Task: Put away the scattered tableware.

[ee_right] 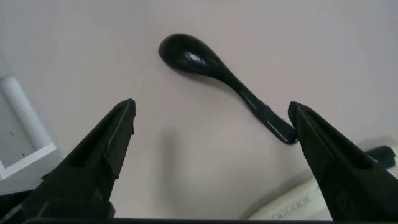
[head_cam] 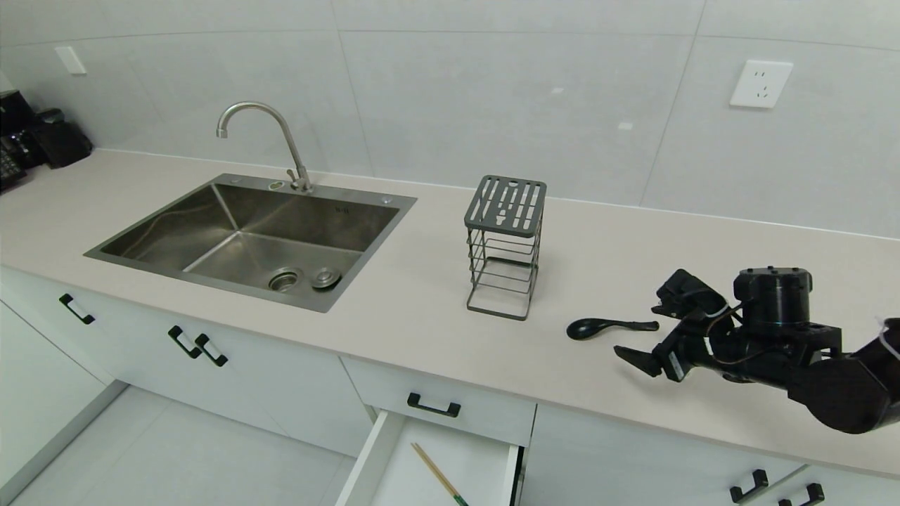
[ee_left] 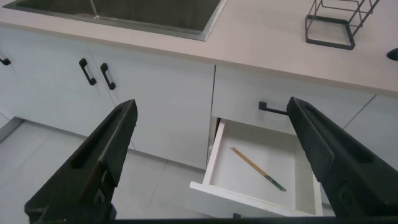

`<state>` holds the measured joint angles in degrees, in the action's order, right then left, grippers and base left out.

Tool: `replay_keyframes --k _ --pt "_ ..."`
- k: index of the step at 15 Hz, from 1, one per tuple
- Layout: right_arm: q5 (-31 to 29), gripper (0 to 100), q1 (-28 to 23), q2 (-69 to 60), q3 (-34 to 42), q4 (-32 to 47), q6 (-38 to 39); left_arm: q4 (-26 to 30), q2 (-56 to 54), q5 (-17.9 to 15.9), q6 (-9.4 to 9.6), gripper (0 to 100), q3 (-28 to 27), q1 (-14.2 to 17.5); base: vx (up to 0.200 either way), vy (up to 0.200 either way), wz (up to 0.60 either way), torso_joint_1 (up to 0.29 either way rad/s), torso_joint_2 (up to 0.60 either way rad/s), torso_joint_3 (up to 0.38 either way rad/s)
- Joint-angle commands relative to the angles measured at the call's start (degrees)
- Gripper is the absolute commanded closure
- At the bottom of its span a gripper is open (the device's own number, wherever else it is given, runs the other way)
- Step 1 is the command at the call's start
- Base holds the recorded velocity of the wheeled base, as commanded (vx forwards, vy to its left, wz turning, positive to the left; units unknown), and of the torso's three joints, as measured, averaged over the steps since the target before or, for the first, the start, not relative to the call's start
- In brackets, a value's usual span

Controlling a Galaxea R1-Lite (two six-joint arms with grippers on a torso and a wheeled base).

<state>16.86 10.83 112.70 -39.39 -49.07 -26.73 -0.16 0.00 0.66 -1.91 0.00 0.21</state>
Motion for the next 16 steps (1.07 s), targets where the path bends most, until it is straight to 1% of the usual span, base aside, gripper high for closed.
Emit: replay_keyframes --k 1,11,16 --pt "0.5 0 0.0 6.8 -4.0 -0.2 0.0 0.0 0.0 0.0 -0.02 0 0.0 0.0 0.0 0.0 0.0 0.0 0.0 0.0" --pt "0.3 0 1.0 15.2 -13.0 -0.2 0.9 0.0 0.0 0.0 -0.02 0 0.0 0.0 0.0 0.0 0.0 0.0 0.0 0.0" --pt "0.1 0 1.2 17.4 -15.5 -0.2 2.6 0.0 0.0 0.0 -0.02 0 0.0 0.0 0.0 0.0 0.0 0.0 0.0 0.0"
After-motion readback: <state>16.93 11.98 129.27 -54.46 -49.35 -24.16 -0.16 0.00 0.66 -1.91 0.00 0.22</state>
